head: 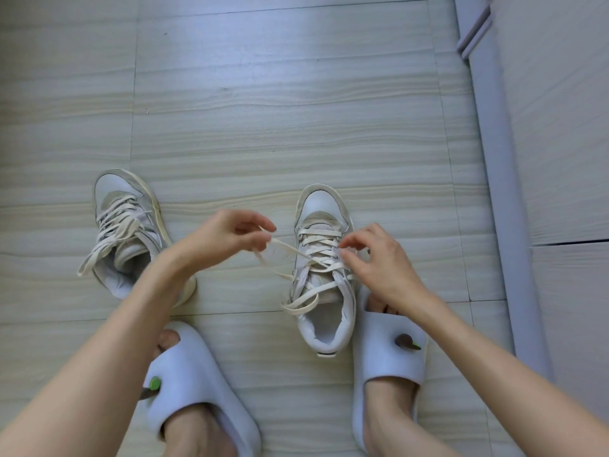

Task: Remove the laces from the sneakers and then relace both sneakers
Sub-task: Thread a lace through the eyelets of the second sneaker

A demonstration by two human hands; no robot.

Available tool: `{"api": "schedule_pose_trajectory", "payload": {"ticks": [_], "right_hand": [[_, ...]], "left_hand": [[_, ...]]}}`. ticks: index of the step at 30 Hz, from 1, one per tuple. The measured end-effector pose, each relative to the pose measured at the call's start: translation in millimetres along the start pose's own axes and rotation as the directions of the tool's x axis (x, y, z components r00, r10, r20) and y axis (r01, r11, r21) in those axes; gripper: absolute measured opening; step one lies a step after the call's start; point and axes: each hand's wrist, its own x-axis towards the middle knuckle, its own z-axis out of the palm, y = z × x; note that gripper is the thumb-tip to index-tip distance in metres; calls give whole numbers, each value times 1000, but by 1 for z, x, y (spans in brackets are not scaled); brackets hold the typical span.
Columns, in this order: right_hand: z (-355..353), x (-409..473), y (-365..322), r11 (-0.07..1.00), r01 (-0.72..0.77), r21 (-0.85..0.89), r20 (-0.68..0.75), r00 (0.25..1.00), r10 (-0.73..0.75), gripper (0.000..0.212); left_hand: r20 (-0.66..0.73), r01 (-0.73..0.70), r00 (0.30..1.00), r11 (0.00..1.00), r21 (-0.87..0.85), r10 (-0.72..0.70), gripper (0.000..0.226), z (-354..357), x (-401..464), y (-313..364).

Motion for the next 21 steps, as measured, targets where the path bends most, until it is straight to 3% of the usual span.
{"api": "schedule_pose_trajectory", "payload": {"ticks": [3, 5, 9, 14, 16, 19, 21], "right_hand": [[12, -5, -16, 984, 158, -86, -61, 985, -164, 7], [21, -8, -24, 967, 193, -166, 43, 981, -189, 15], [31, -10, -30, 924, 193, -331, 151, 977, -150, 27], [29, -13, -30, 934, 140, -328, 167, 982, -89, 24], [28, -15, -28, 937, 136, -321, 175, 981, -82, 21], [30, -16, -26, 937, 140, -319, 173, 981, -87, 20], [31, -17, -26, 940, 134, -313, 158, 984, -87, 19]], "left_hand": [[37, 35, 999, 935, -352, -23, 21, -13, -9, 0], [97, 76, 995, 911, -406, -40, 27, -12, -13, -2], [-29, 19, 999, 953, -302, -29, 24, -2, -10, -6], [-200, -39, 979, 999, 5, 39, 24, 5, -5, -16], [-197, -23, 980, 1000, 20, 26, 23, 5, -6, -20], [-141, 9, 989, 960, -279, -51, 19, 5, -9, -23], [-79, 13, 995, 839, -544, -66, 24, 5, -12, -23]]}}
